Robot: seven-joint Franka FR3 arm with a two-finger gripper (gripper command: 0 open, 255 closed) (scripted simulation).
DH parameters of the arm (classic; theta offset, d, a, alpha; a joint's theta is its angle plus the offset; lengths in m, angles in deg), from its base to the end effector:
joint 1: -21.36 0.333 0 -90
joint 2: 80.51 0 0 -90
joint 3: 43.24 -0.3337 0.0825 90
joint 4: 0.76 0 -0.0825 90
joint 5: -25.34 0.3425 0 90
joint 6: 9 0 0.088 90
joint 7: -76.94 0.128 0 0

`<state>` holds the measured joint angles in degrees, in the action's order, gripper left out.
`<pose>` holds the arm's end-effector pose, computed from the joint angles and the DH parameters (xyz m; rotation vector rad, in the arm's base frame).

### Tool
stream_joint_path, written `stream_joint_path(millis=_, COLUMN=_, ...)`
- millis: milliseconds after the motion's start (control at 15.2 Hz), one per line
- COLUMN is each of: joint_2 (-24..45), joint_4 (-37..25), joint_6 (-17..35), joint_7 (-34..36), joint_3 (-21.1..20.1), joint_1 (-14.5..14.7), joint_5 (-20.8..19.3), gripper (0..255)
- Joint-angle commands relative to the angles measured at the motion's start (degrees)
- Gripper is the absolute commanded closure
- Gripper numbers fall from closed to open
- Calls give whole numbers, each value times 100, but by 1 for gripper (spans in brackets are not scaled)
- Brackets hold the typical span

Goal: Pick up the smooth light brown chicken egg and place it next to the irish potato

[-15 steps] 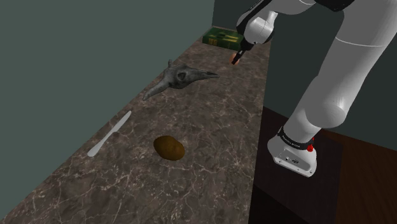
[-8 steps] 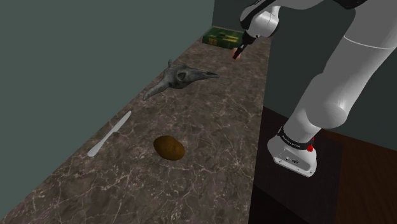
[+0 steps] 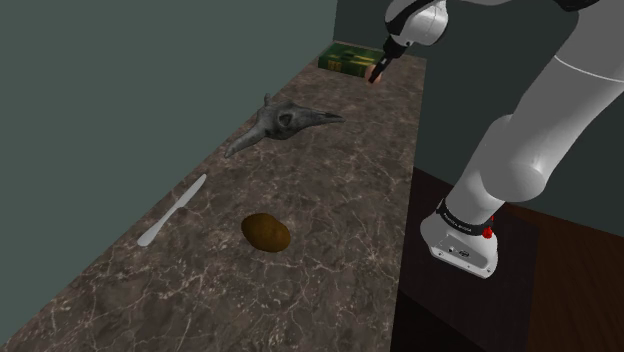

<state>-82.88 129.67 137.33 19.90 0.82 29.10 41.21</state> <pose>0.4123 -0.3068 0.4236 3.0112 0.2263 0.5562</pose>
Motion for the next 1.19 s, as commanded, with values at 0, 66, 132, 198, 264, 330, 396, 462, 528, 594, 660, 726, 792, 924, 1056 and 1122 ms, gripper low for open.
stream_joint_path(millis=0, joint_2=-133, joint_4=-59, joint_6=-136, joint_7=170, joint_3=-14, joint_1=-21, joint_5=-217, gripper=255)
stream_joint_path(millis=66, joint_2=-189, joint_4=-92, joint_6=-202, joint_7=241, joint_3=-25, joint_1=-31, joint_5=-304, gripper=255)
stream_joint_path(millis=132, joint_2=-243, joint_4=-127, joint_6=-270, joint_7=309, joint_3=-40, joint_1=-44, joint_5=-386, gripper=255)
stream_joint_path(millis=198, joint_2=-294, joint_4=-164, joint_6=-338, joint_7=373, joint_3=-55, joint_1=-57, joint_5=-462, gripper=255)
stream_joint_path(millis=264, joint_2=-343, joint_4=-202, joint_6=-407, joint_7=434, joint_3=-70, joint_1=-68, joint_5=-535, gripper=255)
stream_joint_path(millis=330, joint_2=-391, joint_4=-242, joint_6=-477, joint_7=492, joint_3=-85, joint_1=-80, joint_5=-603, gripper=255)
stream_joint_path(millis=396, joint_2=-436, joint_4=-283, joint_6=-547, joint_7=546, joint_3=-102, joint_1=-92, joint_5=-666, gripper=255)
stream_joint_path(millis=462, joint_2=-480, joint_4=-325, joint_6=-618, joint_7=598, joint_3=-119, joint_1=-103, joint_5=-726, gripper=255)
stream_joint_path(millis=528, joint_2=-522, joint_4=-369, joint_6=-690, joint_7=647, joint_3=-135, joint_1=-114, joint_5=-782, gripper=255)
stream_joint_path(millis=594, joint_2=-562, joint_4=-414, joint_6=-762, joint_7=693, joint_3=-151, joint_1=-124, joint_5=-834, gripper=255)
stream_joint_path(millis=660, joint_2=-600, joint_4=-461, joint_6=-834, joint_7=737, joint_3=-169, joint_1=-135, joint_5=-883, gripper=255)
stream_joint_path(millis=726, joint_2=-607, joint_4=-471, joint_6=-849, joint_7=746, joint_3=-172, joint_1=-137, joint_5=-892, gripper=255)
stream_joint_path(millis=792, joint_2=-837, joint_4=-258, joint_6=-794, joint_7=999, joint_3=-305, joint_1=-165, joint_5=-1137, gripper=255)
stream_joint_path(millis=924, joint_2=-1257, joint_4=144, joint_6=-718, joint_7=1474, joint_3=-603, joint_1=-264, joint_5=-1557, gripper=255)
stream_joint_path(millis=1056, joint_2=-1635, joint_4=517, joint_6=-677, joint_7=1905, joint_3=-922, joint_1=-388, joint_5=-1887, gripper=255)
stream_joint_path(millis=1122, joint_2=-1813, joint_4=695, joint_6=-666, joint_7=2107, joint_3=-1082, joint_1=-449, joint_5=-2024, gripper=255)
